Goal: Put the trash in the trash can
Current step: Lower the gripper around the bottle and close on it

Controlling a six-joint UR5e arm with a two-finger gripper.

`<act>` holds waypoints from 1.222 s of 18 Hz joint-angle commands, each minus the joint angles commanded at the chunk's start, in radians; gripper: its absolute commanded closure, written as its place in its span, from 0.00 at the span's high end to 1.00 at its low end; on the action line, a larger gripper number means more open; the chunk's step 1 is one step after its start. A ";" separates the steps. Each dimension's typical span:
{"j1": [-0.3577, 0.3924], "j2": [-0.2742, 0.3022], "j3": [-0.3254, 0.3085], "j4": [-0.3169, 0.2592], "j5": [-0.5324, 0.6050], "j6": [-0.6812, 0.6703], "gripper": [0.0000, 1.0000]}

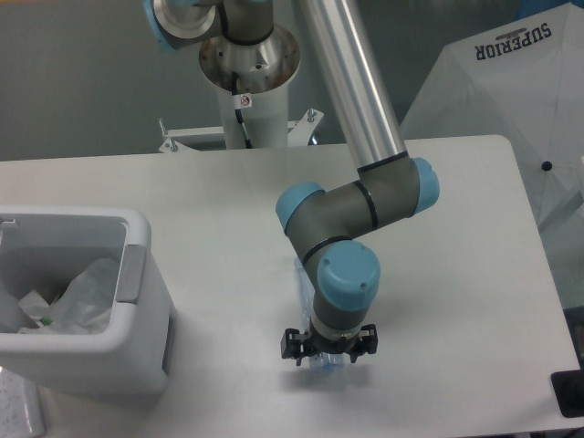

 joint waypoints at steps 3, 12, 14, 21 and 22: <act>0.000 0.000 -0.005 0.002 0.006 0.003 0.99; -0.003 -0.005 -0.003 0.003 0.014 0.003 0.97; -0.003 -0.008 0.002 0.005 0.014 0.005 0.97; -0.003 -0.020 0.008 0.005 0.020 0.003 0.97; -0.003 -0.020 0.009 0.003 0.031 0.003 0.97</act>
